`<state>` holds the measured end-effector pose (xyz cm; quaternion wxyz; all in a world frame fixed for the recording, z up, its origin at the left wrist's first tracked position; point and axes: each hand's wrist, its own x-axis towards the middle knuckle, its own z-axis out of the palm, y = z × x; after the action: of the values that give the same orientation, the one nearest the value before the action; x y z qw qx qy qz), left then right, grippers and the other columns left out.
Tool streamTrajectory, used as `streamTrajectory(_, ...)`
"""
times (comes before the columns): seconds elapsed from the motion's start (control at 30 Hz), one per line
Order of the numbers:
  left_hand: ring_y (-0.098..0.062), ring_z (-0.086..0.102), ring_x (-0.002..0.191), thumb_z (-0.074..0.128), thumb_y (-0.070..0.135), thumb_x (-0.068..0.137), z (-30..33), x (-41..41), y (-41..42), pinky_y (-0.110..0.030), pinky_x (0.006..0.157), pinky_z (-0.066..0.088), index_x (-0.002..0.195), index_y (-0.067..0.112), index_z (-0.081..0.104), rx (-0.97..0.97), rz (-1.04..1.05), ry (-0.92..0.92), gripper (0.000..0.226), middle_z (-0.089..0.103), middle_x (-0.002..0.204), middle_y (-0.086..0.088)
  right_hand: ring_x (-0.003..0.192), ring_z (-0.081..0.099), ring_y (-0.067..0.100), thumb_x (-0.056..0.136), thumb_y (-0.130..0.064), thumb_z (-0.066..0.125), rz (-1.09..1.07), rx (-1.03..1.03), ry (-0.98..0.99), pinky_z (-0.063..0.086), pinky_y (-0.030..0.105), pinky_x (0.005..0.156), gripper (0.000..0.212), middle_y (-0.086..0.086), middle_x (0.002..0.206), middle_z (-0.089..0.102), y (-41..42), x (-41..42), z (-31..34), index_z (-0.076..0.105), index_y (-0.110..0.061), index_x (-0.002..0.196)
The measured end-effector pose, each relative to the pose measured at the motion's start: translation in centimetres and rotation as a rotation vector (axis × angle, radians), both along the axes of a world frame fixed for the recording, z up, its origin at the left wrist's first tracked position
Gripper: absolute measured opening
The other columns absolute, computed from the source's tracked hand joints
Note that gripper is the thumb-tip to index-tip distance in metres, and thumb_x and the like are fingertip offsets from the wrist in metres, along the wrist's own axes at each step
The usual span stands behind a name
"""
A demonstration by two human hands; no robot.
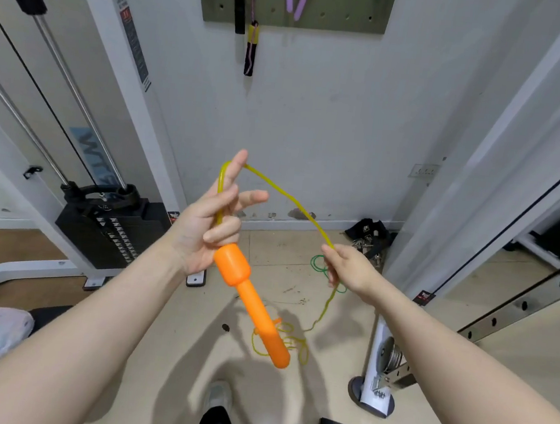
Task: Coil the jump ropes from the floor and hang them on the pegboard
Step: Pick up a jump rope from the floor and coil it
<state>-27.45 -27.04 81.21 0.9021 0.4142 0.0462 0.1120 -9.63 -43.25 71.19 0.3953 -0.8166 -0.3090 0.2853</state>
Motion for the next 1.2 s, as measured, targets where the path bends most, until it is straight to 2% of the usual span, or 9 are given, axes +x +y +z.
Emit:
streamTrajectory(0.17,-0.012,0.064,0.050,0.031,-0.013,0.090,-2.8,1.6,-1.3,-0.014,0.035,0.039,0.137,0.047,0.028,0.172,0.094,0.292,0.076,0.067,0.113,-0.005,0.090,0.055,0.033,0.099,-0.033,0.035,0.471,-0.343,-0.427,0.041,0.037,0.075,0.022,0.017,0.092,0.061,0.4,-2.2,2.0,0.044,-0.014,0.094)
streamTrajectory(0.3,-0.011,0.063,0.093,0.028,-0.015,0.092,-5.4,3.1,-3.1,-0.017,0.083,0.048,0.147,0.030,0.019,0.632,0.026,0.441,0.071,0.061,0.114,-0.006,0.074,0.051,0.021,0.091,-0.023,0.054,0.779,-0.335,-0.489,0.033,0.026,0.064,0.017,-0.004,0.071,0.056,0.9,-5.0,5.1,0.064,-0.009,0.096)
streamTrajectory(0.4,0.004,0.056,0.058,0.030,0.006,0.101,-6.9,2.8,-4.6,-0.009,0.064,0.046,0.145,0.025,0.021,0.736,-0.013,0.435,0.049,0.059,0.081,-0.006,0.060,0.042,0.009,0.085,-0.011,0.059,0.755,-0.194,-0.451,0.031,0.020,0.058,0.011,-0.004,0.065,0.053,0.7,-5.4,6.4,0.068,-0.006,0.089)
streamTrajectory(0.57,-0.012,0.044,0.029,0.028,0.027,0.102,-7.8,2.0,-5.7,-0.019,0.036,0.031,0.106,0.022,0.046,0.663,-0.098,0.445,0.019,0.058,0.056,-0.008,0.056,0.047,0.001,0.080,-0.012,0.064,0.642,-0.033,-0.398,0.039,0.018,0.060,0.012,-0.011,0.059,0.060,0.2,-4.2,7.1,0.072,-0.016,0.087)
streamTrajectory(0.73,-0.004,0.013,0.026,0.022,0.064,0.085,-6.3,2.3,-5.6,-0.012,0.038,0.007,0.080,0.012,0.047,0.469,-0.293,0.557,0.058,0.035,0.043,-0.002,0.052,0.042,0.006,0.072,-0.007,0.072,0.272,0.244,-0.154,0.037,0.029,0.055,0.031,-0.004,0.057,0.052,0.6,-3.6,5.5,0.047,-0.023,0.070)
streamTrajectory(0.87,0.000,0.016,0.025,0.029,0.061,0.082,-4.4,2.0,-4.8,-0.007,0.033,0.010,0.065,0.018,0.045,0.324,-0.595,0.492,0.049,0.028,0.042,0.007,0.056,0.031,0.009,0.064,-0.021,0.073,0.183,0.377,0.217,0.024,0.023,0.051,0.029,0.004,0.061,0.037,0.5,-3.2,4.3,0.045,-0.021,0.069)
streamTrajectory(0.97,0.004,0.024,0.025,0.050,0.062,0.080,-2.7,1.6,-4.4,-0.008,0.032,0.018,0.064,0.022,0.055,0.194,-0.700,0.309,0.043,0.027,0.043,0.010,0.056,0.048,0.007,0.087,-0.021,0.060,0.161,0.433,0.546,0.039,0.019,0.058,0.016,-0.001,0.061,0.053,0.9,-3.2,3.1,0.052,-0.013,0.076)
streamTrajectory(1.07,0.002,0.026,0.023,0.067,0.049,0.073,-1.5,1.7,-4.1,-0.009,0.032,0.018,0.078,0.018,0.067,0.052,-0.476,0.132,0.032,0.028,0.042,0.008,0.053,0.048,0.009,0.099,-0.026,0.040,0.219,0.228,0.619,0.040,0.024,0.059,0.031,0.000,0.062,0.053,0.6,-3.9,1.2,0.054,-0.008,0.078)
streamTrajectory(1.2,-0.004,0.043,0.030,0.038,0.032,0.095,-1.4,2.5,-2.5,-0.013,0.032,0.031,0.123,0.014,0.049,-0.017,0.135,0.205,0.035,0.061,0.060,0.002,0.051,0.050,0.005,0.101,-0.027,0.038,0.343,-0.074,0.421,0.042,0.018,0.053,0.027,-0.005,0.061,0.055,-0.1,-6.0,0.4,0.051,-0.016,0.080)
